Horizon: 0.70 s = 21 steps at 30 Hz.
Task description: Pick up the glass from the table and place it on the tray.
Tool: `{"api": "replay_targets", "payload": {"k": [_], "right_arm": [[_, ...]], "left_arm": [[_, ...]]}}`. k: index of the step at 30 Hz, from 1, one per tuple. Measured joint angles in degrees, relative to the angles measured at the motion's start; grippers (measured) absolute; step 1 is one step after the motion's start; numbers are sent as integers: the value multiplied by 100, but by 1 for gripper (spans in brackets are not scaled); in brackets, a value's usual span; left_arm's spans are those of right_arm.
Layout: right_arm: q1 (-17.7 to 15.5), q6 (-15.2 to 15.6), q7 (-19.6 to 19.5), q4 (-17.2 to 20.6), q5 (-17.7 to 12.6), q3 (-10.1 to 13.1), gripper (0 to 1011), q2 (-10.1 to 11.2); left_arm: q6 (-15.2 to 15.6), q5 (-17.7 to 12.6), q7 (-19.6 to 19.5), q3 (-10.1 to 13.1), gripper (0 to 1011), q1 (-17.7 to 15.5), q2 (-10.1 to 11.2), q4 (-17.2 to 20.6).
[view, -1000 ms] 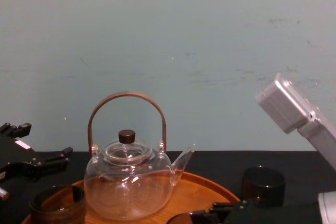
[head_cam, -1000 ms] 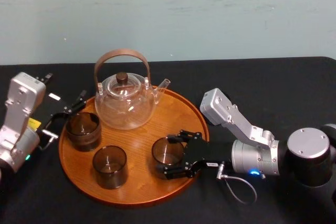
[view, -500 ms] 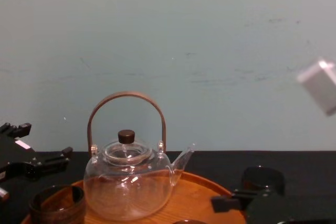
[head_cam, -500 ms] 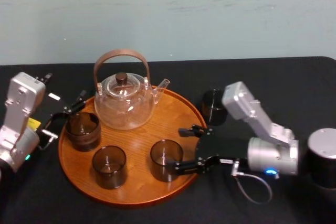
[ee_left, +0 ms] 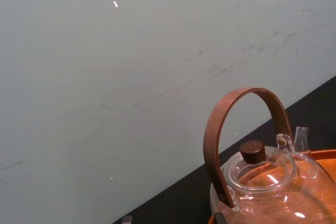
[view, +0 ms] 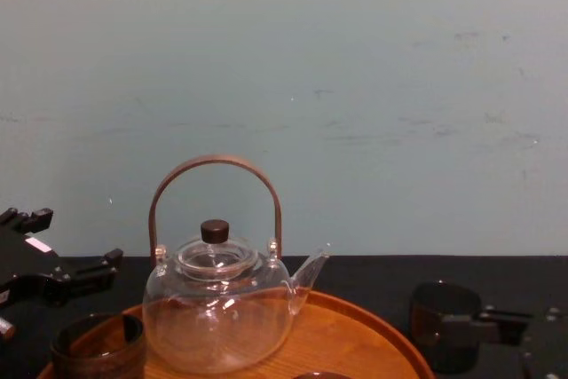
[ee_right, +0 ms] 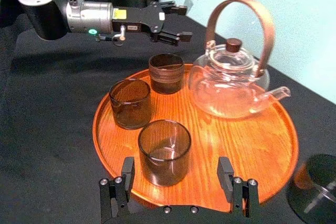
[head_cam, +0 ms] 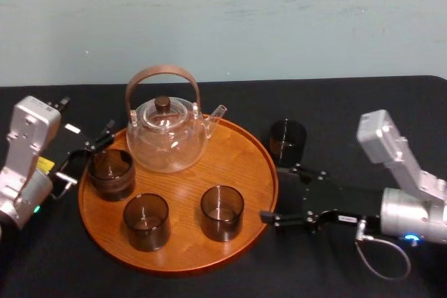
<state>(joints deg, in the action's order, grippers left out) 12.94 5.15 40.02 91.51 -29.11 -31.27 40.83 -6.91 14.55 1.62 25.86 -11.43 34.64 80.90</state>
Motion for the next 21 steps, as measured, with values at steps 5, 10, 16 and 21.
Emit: {"api": "replay_targets", "payload": {"k": [5,10,16,21], "right_arm": [[-282,-140,-151,160,-159,247,1002,208],[-613,-247,-556,283,-278,595,1002,281],[-861,-224,-1169,309,-293,957,1002,147],[-903,-41,-1587,257,-266,1133,1002,-27]], "left_arm": [[0,0,0,0,1001,0,0,0],[0,0,0,0,1001,0,0,0],[0,0,0,0,1001,0,0,0],[0,0,0,0,1001,0,0,0]]}}
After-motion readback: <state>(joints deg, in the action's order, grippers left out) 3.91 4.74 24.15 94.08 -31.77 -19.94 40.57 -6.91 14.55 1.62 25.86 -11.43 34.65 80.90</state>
